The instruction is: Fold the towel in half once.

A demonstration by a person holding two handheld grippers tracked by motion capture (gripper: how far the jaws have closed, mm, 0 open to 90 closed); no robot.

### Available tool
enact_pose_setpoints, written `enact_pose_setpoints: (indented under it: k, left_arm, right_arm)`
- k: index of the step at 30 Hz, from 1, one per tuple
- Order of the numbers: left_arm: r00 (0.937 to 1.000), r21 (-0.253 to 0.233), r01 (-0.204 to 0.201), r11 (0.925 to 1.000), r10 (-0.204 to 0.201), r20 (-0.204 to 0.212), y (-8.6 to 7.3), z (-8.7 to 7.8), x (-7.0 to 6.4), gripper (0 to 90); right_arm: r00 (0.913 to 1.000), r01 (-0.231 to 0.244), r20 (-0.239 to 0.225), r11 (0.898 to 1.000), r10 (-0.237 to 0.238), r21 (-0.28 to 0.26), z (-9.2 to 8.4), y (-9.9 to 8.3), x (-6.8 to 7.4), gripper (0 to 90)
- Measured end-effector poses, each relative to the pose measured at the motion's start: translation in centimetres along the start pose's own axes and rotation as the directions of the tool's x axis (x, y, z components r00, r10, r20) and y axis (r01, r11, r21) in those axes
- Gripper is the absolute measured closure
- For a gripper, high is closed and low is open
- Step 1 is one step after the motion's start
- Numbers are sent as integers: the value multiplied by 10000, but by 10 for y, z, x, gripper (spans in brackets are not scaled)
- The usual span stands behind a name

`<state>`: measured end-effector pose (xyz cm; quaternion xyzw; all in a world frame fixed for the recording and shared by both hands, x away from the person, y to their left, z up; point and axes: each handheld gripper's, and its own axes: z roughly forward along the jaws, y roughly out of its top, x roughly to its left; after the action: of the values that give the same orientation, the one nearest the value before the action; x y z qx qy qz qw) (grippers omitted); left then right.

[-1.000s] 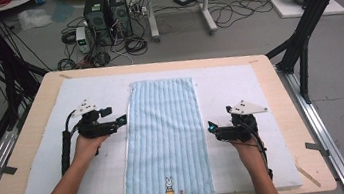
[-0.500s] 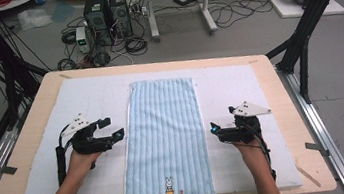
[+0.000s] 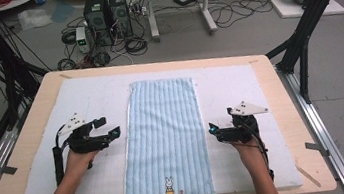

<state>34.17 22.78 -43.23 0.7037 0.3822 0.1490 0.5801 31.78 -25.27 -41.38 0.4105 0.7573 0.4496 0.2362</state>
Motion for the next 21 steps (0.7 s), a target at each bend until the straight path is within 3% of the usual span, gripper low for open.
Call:
enact_pose_setpoints:
  k: [3,10,14,21]
  left_arm:
    - [9997,77,213,9997,-212,-110,-2,3,3,201]
    - [9988,281,287,9992,-276,-394,0,9,6,211]
    - [9979,330,545,9980,-533,-357,8,15,8,215]
    - [9953,547,702,9960,-663,-702,25,35,13,230]
  right_arm:
    - [10000,-30,7,10000,30,54,2,0,0,112]
    - [9998,-196,-87,9995,198,232,9,-1,-1,113]
    - [9992,-322,-219,9989,330,355,11,0,-2,113]
    - [9955,-885,-267,9933,907,742,23,4,-8,113]
